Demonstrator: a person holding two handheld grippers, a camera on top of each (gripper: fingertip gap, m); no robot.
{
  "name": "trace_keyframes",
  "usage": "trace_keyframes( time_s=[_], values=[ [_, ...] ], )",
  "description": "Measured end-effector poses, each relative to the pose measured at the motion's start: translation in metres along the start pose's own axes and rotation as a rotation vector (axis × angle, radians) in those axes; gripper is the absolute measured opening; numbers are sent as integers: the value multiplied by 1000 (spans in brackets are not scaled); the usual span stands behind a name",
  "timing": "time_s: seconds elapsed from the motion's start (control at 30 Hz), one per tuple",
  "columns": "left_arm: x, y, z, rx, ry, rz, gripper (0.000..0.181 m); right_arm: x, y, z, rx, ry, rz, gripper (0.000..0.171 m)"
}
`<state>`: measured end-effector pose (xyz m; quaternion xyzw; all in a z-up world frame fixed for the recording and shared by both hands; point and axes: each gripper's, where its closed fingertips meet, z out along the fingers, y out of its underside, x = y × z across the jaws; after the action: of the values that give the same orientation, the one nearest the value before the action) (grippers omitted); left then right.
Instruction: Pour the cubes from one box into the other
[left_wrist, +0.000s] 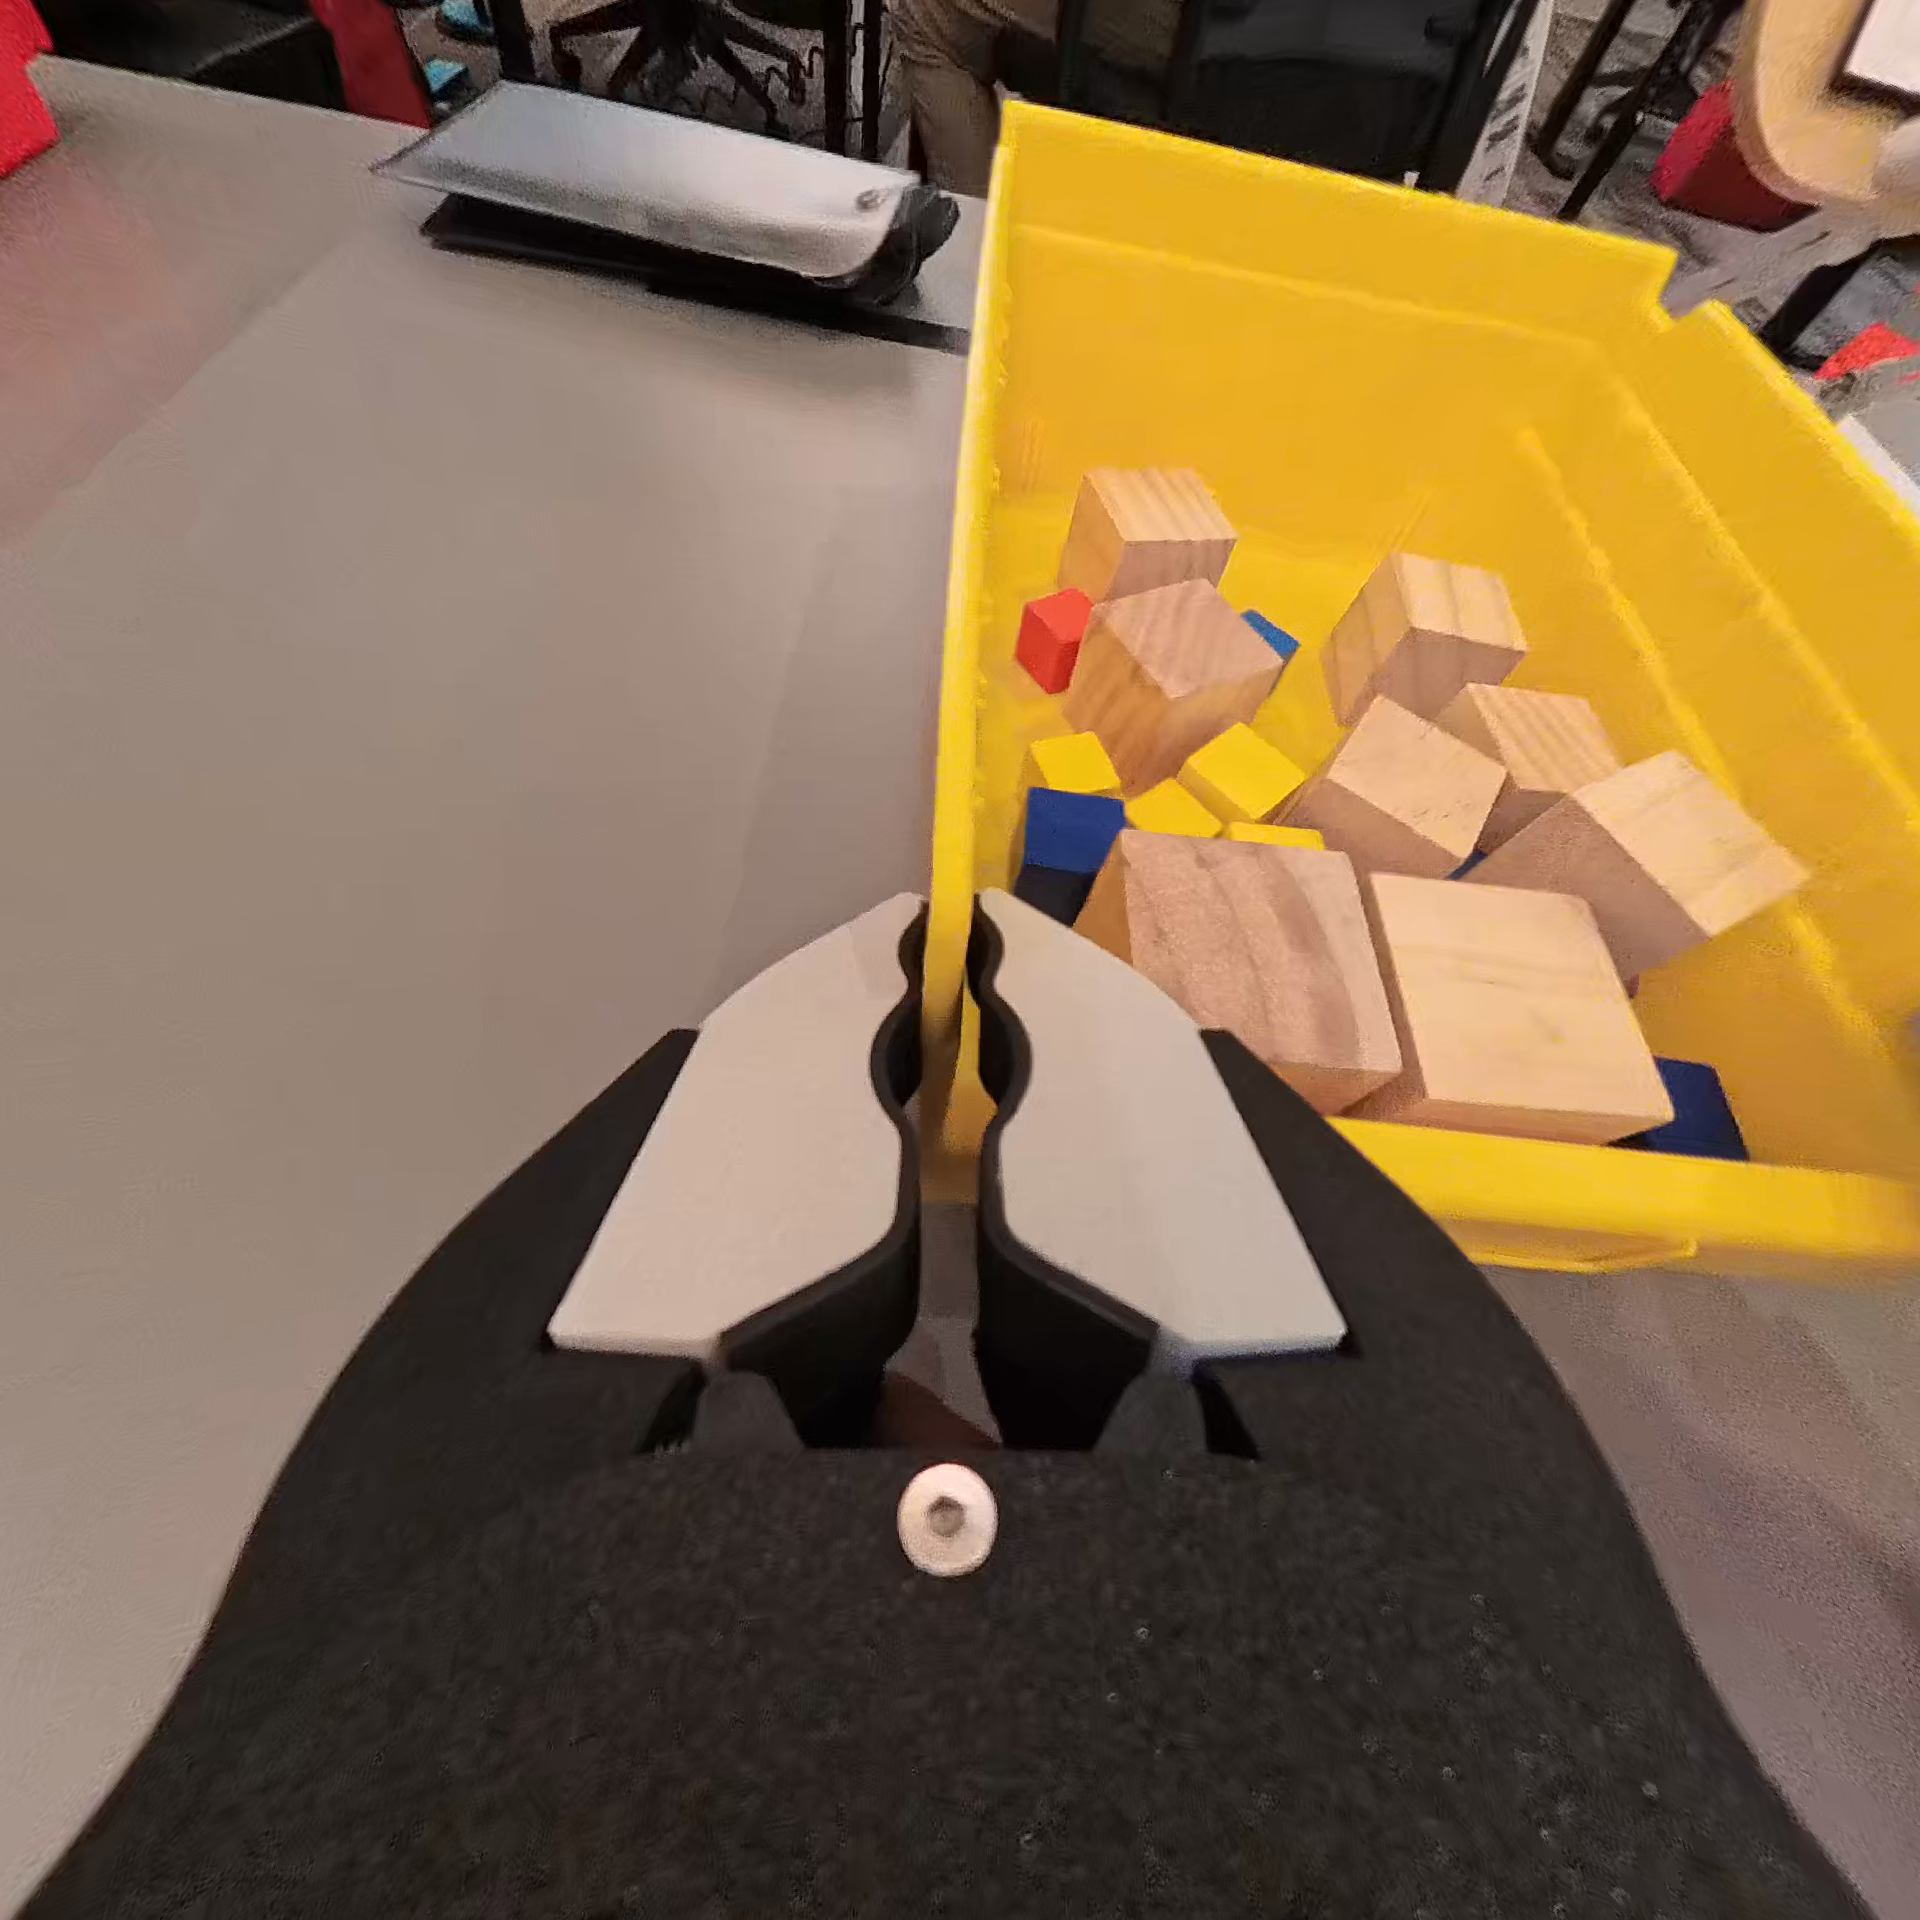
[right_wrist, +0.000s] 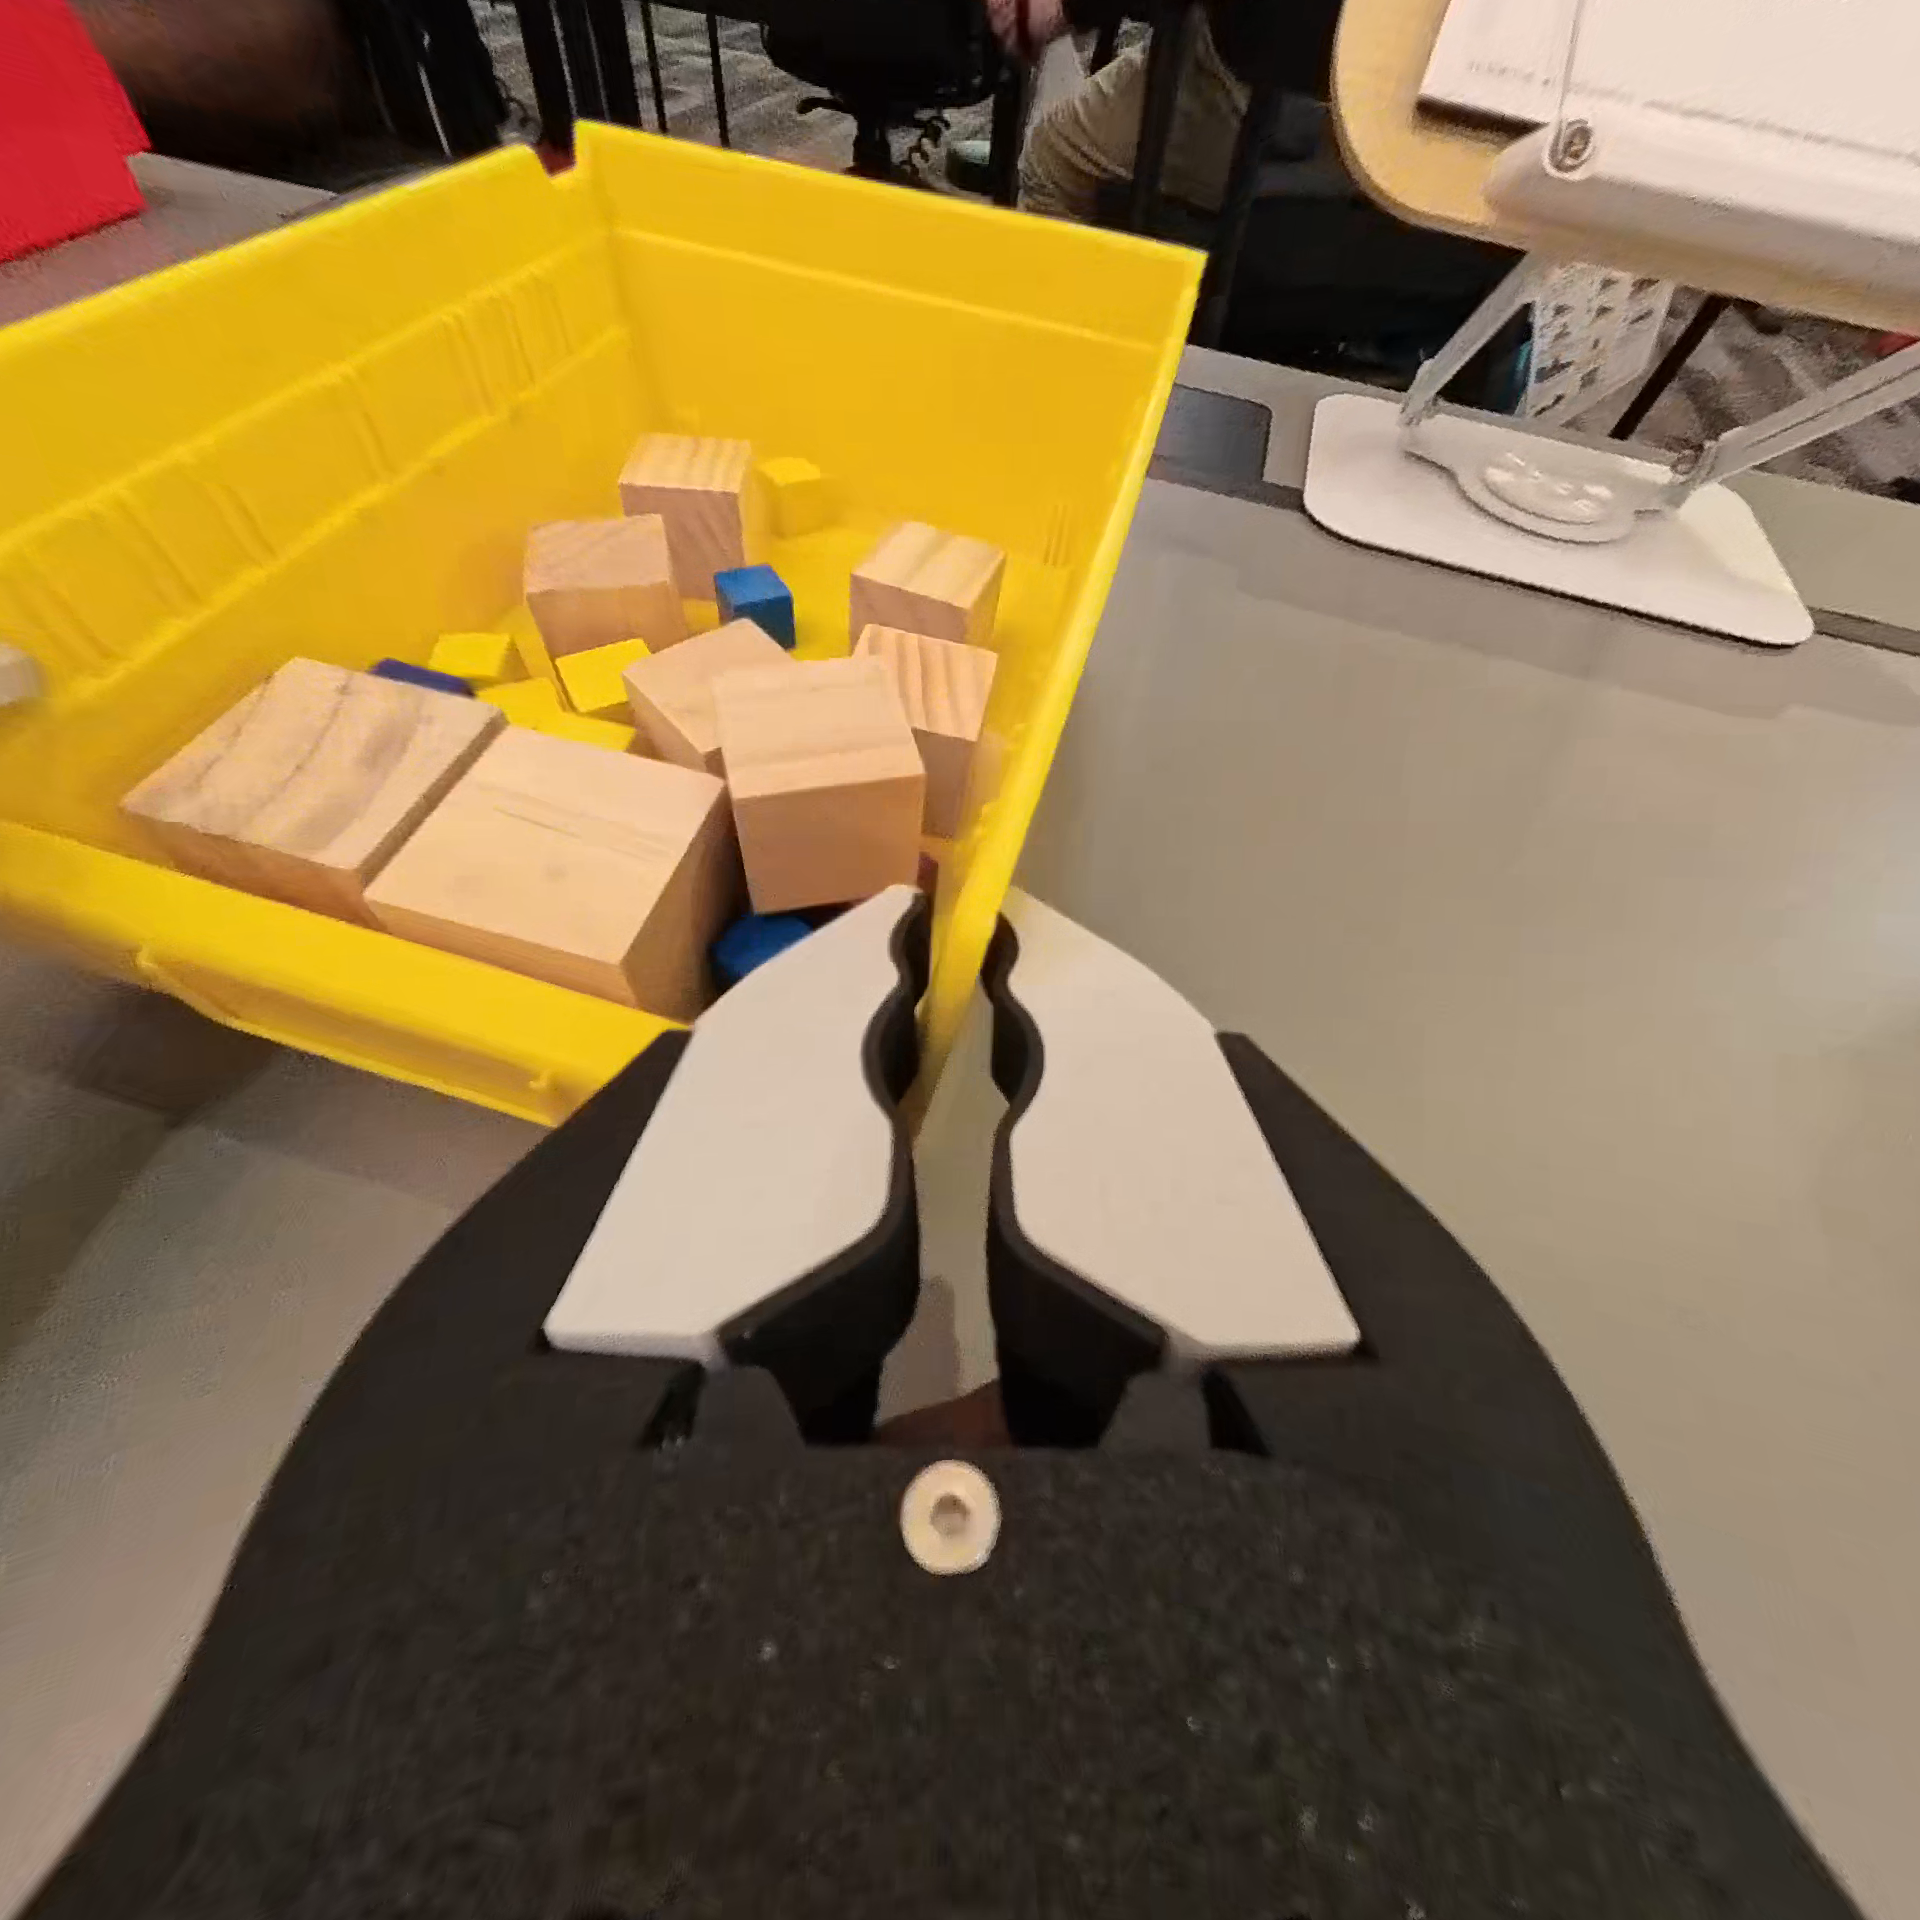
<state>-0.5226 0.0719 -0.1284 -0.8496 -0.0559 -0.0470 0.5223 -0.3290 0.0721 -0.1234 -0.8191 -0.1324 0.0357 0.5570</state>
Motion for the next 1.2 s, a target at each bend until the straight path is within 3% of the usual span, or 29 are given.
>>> trace_keyframes(
  time_s=[0.1,0.2,0.27,0.4,0.6,0.67,0.73,0.93,1.2],
  values=[
    [3,-2,-5,-6,6,-13,10,-1,2,-9,-44,-135,-29,16],
    [8,-21,-30,56,10,-39,44,13,-4,-47,-31,-342,-88,26],
    [13,-38,-57,125,47,-113,49,48,-6,-78,12,-401,-151,25],
    [39,-47,-101,217,120,-162,47,170,2,-131,98,-307,-186,25],
    [108,21,-111,141,136,-17,41,392,76,-196,87,93,52,25],
    [121,42,-104,97,104,44,36,432,100,-204,106,110,98,25],
    [128,39,-100,85,75,76,37,471,113,-203,44,204,139,26],
    [118,35,-104,141,25,108,37,488,105,-189,56,221,182,27],
    [97,44,-92,59,114,-152,36,485,109,-192,71,196,230,25]
  ],
)
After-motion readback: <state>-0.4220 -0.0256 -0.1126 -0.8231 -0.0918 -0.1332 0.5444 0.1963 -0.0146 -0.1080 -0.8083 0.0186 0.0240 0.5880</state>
